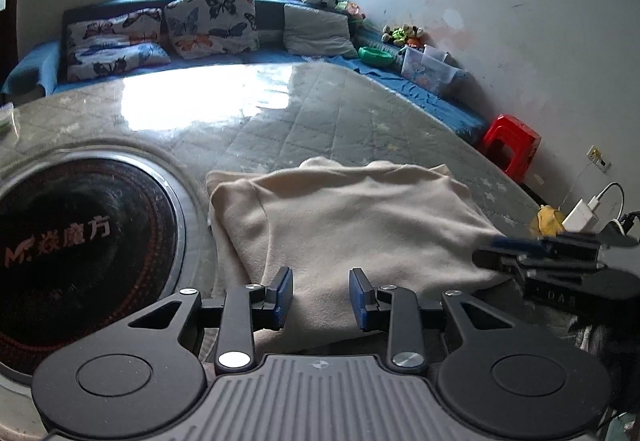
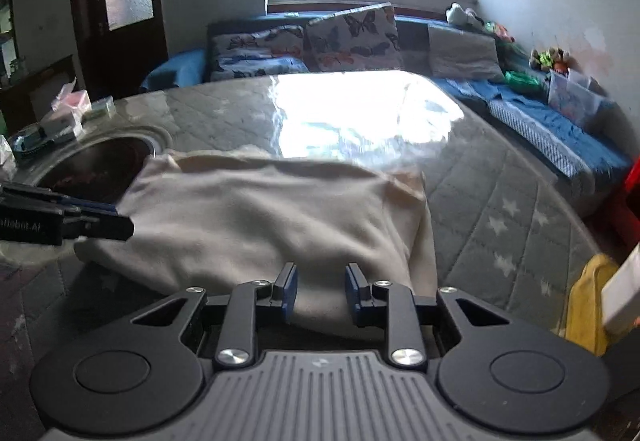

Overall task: Fold clothes
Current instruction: 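Lower the folded end onto the bundle and open both tools, then smooth the folded sweatshirt with both tools and withdraw them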

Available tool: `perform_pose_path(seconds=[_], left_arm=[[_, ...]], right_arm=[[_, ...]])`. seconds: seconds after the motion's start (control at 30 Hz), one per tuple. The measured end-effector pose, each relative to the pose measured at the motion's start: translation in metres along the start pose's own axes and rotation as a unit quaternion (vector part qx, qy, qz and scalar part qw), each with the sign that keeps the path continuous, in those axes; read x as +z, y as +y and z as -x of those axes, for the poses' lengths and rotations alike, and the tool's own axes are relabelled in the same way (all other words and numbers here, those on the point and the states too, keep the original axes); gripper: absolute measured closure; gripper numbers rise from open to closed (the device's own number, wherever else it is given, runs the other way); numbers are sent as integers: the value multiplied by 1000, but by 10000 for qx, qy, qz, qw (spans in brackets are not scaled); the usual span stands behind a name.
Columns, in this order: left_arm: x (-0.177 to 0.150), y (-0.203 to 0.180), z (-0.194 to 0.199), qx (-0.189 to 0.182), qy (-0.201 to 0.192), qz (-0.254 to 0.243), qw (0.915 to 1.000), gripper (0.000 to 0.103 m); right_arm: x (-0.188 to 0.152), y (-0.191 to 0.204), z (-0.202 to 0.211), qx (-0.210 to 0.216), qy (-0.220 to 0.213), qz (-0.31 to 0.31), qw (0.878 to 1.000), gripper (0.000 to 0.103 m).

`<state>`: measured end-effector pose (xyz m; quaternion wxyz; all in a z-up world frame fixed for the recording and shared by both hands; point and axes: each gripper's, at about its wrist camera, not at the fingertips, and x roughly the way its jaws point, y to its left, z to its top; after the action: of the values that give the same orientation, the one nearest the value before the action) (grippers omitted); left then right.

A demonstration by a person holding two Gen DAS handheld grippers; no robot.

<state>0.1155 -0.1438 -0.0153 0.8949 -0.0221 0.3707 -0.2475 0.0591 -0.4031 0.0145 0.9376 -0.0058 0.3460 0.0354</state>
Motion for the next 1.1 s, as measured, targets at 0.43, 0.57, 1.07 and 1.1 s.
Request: perform_pose_path(seconds=[0.43, 0.57, 1.07, 1.1], left_arm=[[-8, 19, -1, 94, 117, 216, 9997, 67], [-5, 21, 6, 88, -13, 262, 9996, 68], [-9, 29, 3, 158, 75, 341, 9993, 66], [-9, 28, 3, 163, 69, 335, 9993, 66]], right_arm=[[14, -8, -26, 18, 79, -110, 9999, 76], [30, -10, -29, -5, -59, -94, 9999, 75], [48, -11, -64, -129, -30, -128, 9998, 64], [47, -6, -58, -85, -74, -80, 9999, 63]])
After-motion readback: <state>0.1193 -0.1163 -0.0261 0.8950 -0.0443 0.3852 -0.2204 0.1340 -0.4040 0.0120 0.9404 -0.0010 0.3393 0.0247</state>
